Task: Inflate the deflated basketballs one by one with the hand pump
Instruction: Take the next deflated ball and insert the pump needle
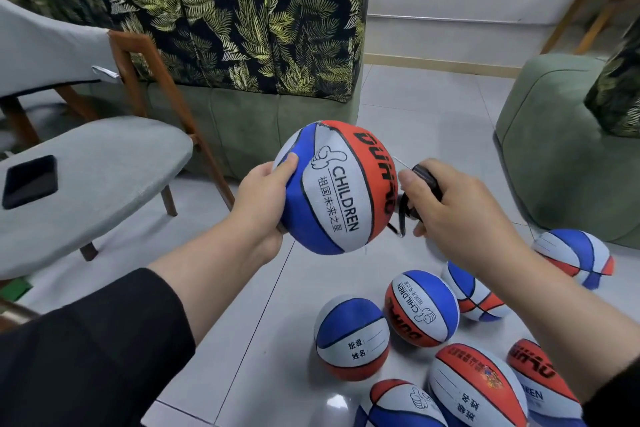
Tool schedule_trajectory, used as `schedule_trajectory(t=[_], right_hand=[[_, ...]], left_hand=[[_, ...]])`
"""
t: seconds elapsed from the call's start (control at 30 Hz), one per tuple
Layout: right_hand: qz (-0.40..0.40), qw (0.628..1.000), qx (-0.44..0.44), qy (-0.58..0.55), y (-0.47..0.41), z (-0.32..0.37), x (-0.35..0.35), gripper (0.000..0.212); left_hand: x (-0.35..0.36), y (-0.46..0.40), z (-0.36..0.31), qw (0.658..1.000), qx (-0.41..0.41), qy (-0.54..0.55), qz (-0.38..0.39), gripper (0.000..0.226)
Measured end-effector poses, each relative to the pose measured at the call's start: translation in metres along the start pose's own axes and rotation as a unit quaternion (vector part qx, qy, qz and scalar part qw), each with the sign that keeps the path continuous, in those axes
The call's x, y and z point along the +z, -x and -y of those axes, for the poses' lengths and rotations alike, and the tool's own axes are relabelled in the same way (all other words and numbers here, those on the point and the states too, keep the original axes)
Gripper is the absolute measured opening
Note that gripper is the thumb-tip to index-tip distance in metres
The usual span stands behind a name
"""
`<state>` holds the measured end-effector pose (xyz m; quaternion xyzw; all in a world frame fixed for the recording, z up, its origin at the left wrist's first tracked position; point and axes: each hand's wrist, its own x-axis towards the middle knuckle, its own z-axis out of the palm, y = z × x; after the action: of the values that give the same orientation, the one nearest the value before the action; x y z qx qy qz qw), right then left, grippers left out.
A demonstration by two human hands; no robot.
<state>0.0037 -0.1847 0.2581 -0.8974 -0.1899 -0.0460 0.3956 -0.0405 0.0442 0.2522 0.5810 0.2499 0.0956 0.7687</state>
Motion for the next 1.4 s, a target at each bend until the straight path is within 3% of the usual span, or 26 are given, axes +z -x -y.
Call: schedule_trajectory(t=[0.07,0.27,0.43,0.57,0.67,0.77,1.13,1.4], right_hand=[[0.019,1.000,-0.014,0.019,0.002,0.005,0.002,0.040],[0.027,0.994,-0.055,0.092,0.005,0.006,0.009,0.041],[0.025,0.990,-0.052,0.129,0.005,0.001,0.015,0.042],[0.007,0.993,-0.033,0.117,0.002,-0.004,0.015,0.039],[-0.003,0.996,-0.015,0.092,-0.002,-0.008,0.013,0.042],[-0.021,0.997,0.002,0.075,-0.006,-0.014,0.009,0.042],[-0.040,0.999,0.014,0.022,-0.010,-0.020,0.008,0.042],[-0.047,0.998,0.027,-0.009,-0.010,-0.019,0.006,0.039]], left_hand=[[0.000,-0.001,0.002,1.000,-0.011,0.020,-0.011,0.038],[-0.004,-0.001,-0.002,0.997,-0.077,0.027,0.005,0.024],[-0.004,-0.003,0.001,0.996,-0.055,-0.038,0.054,0.036],[-0.004,-0.007,0.003,0.990,-0.014,-0.077,0.121,0.069],[-0.008,-0.010,0.002,0.974,0.010,-0.133,0.182,0.115],[-0.010,-0.006,0.001,0.938,0.045,-0.258,0.226,0.130],[-0.011,-0.005,-0.009,0.850,0.186,-0.448,0.206,0.131],[-0.014,-0.011,-0.011,0.811,0.261,-0.502,0.150,0.100]])
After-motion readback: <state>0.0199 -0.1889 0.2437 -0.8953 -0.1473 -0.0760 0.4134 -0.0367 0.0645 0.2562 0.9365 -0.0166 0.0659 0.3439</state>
